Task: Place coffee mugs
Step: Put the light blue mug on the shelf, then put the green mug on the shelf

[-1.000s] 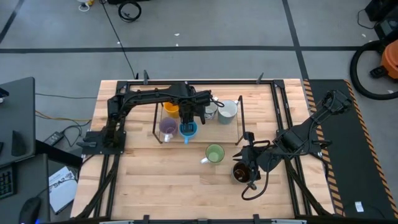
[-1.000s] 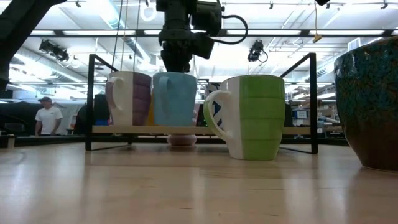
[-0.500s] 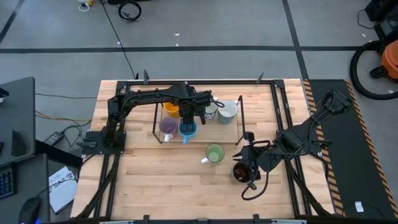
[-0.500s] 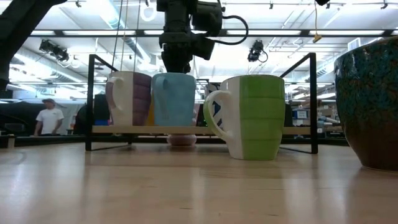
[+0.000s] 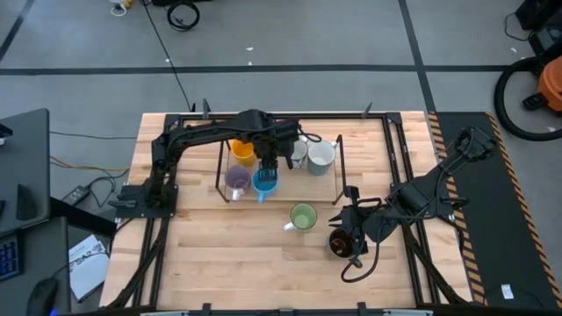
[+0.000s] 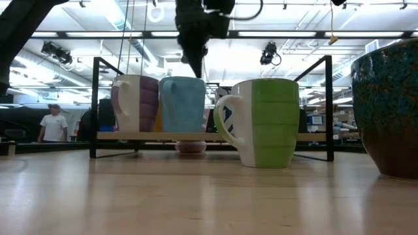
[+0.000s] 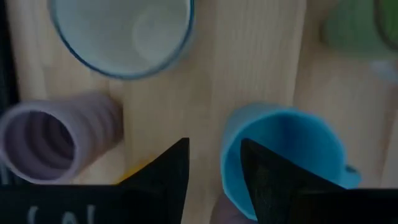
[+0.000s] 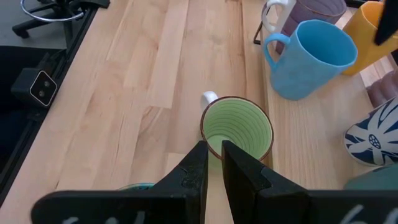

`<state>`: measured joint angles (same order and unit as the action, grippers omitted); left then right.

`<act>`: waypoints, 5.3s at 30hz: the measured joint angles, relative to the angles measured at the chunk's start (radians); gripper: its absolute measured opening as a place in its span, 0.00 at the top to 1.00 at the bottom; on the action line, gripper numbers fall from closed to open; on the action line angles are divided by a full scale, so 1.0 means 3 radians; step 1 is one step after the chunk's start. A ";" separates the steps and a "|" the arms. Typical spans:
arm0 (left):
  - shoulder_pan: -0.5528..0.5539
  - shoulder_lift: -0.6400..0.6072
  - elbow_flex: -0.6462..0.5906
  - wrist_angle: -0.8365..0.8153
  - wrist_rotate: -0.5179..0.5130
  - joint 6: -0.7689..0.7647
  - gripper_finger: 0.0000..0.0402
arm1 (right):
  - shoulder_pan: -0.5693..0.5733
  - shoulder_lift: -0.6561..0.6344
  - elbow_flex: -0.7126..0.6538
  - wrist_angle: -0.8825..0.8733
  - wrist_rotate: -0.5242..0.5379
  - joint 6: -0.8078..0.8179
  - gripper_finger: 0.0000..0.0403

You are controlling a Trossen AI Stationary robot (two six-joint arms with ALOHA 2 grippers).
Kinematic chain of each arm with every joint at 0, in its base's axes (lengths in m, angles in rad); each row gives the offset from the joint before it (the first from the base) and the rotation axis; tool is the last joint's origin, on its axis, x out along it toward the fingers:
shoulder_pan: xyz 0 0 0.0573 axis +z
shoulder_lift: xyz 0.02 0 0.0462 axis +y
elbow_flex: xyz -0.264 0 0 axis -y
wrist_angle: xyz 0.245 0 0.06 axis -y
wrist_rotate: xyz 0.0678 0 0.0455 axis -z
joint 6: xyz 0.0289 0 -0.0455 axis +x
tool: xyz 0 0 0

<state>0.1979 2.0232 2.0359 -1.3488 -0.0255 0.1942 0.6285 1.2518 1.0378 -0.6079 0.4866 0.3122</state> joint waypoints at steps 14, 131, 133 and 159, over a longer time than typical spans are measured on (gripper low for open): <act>-0.0373 0.0071 0.0120 0.0409 -0.0038 -0.0368 0.62 | 0.0000 0.0000 0.0000 -0.0001 0.0005 0.0000 0.87; -0.0630 0.0110 0.0115 0.0839 -0.0461 0.0030 0.63 | 0.0008 -0.0038 -0.0247 -0.0016 0.0674 0.0033 0.87; -0.0701 0.0057 0.0115 0.0909 -0.0452 0.0027 0.63 | 0.0008 -0.0037 -0.0261 -0.0005 0.0673 0.0091 0.87; -0.1868 -0.1321 -0.2415 0.3033 -0.1227 -0.0704 0.63 | -0.0470 0.0123 -0.0196 0.0746 -0.0084 -0.0074 0.91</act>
<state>-0.3624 1.6268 1.3114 -0.4389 -0.3937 -0.0170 0.4876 1.2887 0.9791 -0.3841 0.4613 0.2901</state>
